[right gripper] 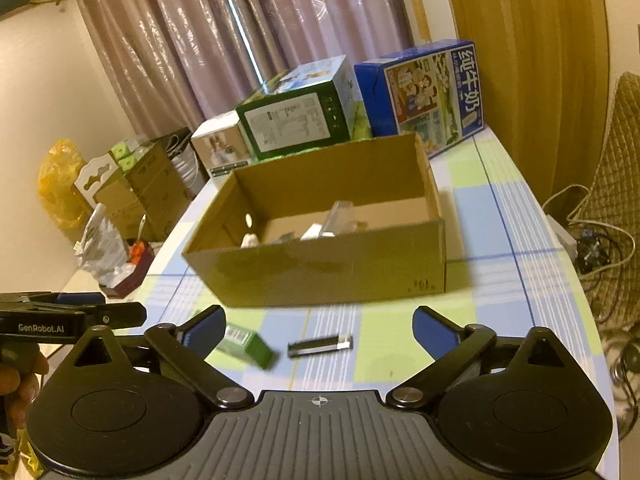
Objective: Organize objects
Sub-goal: 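Move both open tools back toward the green box and black lighter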
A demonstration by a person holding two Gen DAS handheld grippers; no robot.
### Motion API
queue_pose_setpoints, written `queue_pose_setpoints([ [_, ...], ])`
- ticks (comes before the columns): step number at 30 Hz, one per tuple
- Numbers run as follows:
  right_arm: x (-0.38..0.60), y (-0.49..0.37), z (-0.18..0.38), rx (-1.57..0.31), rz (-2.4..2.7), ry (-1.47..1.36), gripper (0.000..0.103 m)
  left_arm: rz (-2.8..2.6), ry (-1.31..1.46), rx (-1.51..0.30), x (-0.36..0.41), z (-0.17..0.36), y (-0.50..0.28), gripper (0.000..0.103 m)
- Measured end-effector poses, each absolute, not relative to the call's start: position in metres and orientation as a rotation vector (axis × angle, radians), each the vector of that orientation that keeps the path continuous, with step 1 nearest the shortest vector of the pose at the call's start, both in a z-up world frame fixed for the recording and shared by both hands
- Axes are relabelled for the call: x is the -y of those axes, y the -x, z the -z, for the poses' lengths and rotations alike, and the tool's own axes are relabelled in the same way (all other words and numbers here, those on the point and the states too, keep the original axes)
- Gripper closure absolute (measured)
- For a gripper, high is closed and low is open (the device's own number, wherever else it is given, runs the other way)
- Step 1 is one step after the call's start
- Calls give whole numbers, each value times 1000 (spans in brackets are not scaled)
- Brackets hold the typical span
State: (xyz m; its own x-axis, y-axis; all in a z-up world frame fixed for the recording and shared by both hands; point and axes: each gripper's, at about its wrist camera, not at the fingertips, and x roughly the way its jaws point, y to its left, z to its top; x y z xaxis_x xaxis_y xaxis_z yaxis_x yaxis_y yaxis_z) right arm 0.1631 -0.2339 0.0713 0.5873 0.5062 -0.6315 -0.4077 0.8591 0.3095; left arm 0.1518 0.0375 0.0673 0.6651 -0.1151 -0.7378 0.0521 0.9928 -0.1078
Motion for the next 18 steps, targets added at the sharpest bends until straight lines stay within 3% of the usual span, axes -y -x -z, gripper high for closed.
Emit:
queue_pose_setpoints([
  [3, 235, -148, -67, -794, -528, -135, 2, 67, 72, -831, -40, -66, -135, 2],
  [18, 238, -106, -46, -831, -525, -84, 2, 19, 103, -846, -52, -48, -78, 2],
])
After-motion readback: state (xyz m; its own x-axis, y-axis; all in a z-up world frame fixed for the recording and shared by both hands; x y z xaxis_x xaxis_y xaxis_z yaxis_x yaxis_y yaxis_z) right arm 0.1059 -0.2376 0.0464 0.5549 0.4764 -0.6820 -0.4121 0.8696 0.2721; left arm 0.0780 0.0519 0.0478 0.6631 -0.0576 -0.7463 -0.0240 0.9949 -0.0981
